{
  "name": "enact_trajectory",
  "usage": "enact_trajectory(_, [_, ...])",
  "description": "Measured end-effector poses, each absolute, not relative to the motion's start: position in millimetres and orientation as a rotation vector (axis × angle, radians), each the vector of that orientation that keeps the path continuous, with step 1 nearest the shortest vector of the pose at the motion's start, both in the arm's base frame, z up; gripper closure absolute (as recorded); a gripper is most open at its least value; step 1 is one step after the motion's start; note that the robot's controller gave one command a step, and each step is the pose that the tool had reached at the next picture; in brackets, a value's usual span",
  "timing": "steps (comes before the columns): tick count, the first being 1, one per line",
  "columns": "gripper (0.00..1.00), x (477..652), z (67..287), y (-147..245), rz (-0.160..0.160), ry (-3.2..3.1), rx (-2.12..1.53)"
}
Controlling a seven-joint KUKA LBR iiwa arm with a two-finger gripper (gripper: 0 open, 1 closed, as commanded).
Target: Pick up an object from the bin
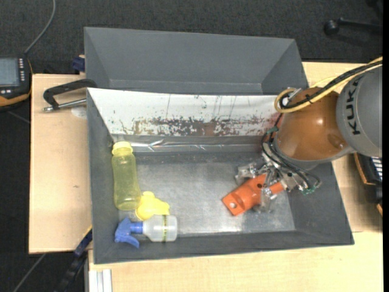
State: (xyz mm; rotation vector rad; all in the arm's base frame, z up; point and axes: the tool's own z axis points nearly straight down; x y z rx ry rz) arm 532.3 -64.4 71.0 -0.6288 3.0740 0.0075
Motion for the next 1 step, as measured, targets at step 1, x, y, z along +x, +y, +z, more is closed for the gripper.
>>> enact_trajectory(1, [1.00,532.3,71.0,-64.4,0.008,3.074,-0.629])
